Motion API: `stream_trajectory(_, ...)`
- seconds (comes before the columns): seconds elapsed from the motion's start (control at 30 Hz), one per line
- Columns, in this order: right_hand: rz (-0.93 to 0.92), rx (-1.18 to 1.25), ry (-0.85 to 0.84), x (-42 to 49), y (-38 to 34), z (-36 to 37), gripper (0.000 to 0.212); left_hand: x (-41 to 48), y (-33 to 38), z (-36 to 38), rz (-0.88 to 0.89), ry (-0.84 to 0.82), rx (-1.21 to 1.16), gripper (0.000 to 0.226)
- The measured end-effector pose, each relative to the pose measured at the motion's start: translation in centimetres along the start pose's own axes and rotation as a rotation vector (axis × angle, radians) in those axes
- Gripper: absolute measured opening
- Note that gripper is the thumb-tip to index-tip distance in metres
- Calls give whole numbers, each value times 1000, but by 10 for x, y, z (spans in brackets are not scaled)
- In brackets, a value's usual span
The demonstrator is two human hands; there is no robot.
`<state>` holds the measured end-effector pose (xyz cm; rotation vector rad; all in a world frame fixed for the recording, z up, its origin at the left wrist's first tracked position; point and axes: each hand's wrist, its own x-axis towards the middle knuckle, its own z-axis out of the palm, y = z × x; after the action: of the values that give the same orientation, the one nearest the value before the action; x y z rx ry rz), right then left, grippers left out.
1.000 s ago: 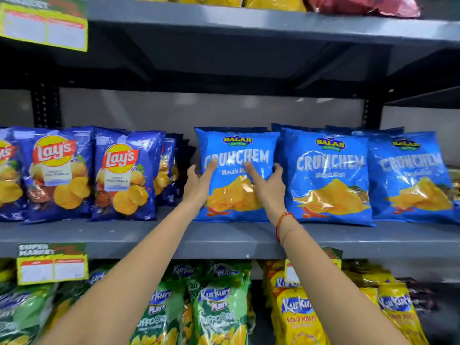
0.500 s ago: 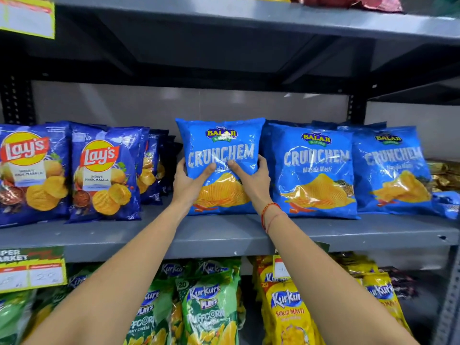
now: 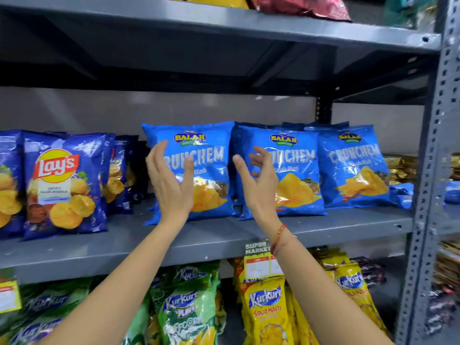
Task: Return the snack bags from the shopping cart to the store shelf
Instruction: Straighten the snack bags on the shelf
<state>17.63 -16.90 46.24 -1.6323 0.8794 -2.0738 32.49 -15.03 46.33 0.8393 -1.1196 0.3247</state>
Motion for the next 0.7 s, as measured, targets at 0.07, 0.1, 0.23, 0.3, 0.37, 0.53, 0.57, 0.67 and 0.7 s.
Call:
stream_trajectory(0.07, -33, -26, 96, 8, 0, -25, 44, -12, 18, 19, 91, -144, -26, 48)
stream_trajectory(0.1, -46, -50, 152, 14, 2, -38, 40, -18, 27, 29, 96, -229, -49, 46)
stream_trajectory(0.23, -16, -179, 351, 41, 17, -83, 43, -41, 49, 73, -62, -471, -115, 51)
stream_trajectory(0.3, 26, -214, 374, 51, 31, -99, 45, -50, 52, 93, -120, -546, -64, 62)
stream_trajectory(0.37, 93, -246, 326, 57, 45, -108, 48, -56, 50, 107, -199, -599, -25, 77)
stream_trajectory(0.53, 419, -204, 17, 73, 67, -117, 82, -51, 43, 130, -605, -590, -67, 100)
stream_trajectory(0.57, 455, -194, -19, 75, 69, -116, 88, -48, 40, 132, -676, -586, -85, 103)
stream_trajectory(0.67, 427, -145, -33, 81, 74, -116, 90, -44, 32, 139, -778, -549, -200, 108)
stream_trajectory(0.7, 395, -128, -20, 82, 75, -116, 86, -45, 31, 140, -787, -537, -242, 108)
